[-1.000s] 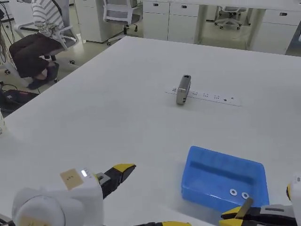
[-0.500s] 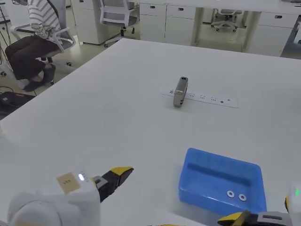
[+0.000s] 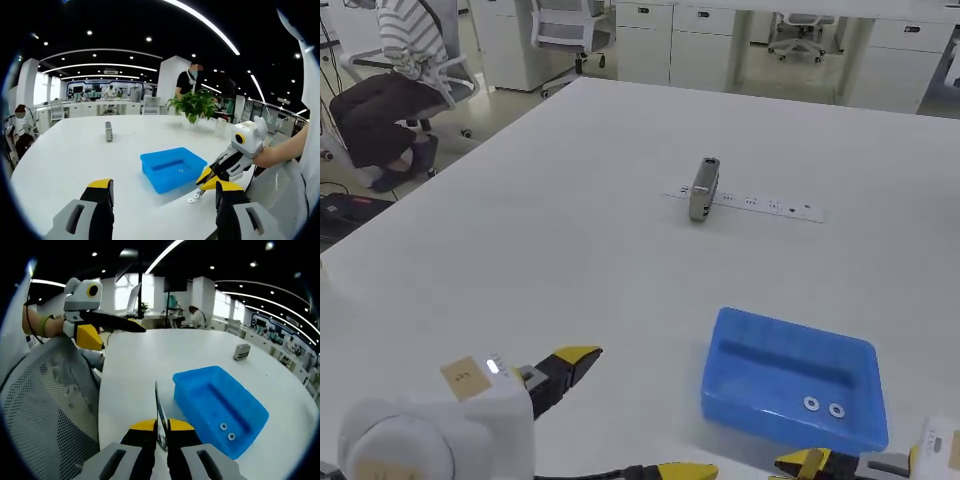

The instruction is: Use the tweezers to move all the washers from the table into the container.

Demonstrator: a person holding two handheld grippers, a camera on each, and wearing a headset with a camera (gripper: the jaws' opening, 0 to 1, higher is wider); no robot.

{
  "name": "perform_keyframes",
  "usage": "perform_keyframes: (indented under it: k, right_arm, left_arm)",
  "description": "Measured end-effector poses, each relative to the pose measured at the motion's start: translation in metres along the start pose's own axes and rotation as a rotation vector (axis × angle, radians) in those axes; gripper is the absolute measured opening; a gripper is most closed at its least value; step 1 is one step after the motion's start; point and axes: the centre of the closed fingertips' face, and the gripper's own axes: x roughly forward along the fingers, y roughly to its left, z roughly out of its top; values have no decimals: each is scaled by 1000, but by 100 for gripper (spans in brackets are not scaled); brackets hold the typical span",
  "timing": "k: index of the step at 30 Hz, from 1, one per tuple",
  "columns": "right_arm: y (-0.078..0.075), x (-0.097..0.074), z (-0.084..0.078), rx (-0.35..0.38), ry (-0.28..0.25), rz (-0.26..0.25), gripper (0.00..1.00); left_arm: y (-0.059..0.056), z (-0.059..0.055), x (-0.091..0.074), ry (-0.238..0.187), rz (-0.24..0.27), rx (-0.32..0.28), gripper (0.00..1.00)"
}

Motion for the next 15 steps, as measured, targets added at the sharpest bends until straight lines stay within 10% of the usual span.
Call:
perform_keyframes:
  k: [8,15]
  right_arm:
    - [-17,-9,15,237,-94,19,3]
    - [-19,-20,24,269,-133,28,3]
  left_arm:
    - [-2,0,1,0,-10,1,85]
    - [-1,4,0,-21,-7,-14,86]
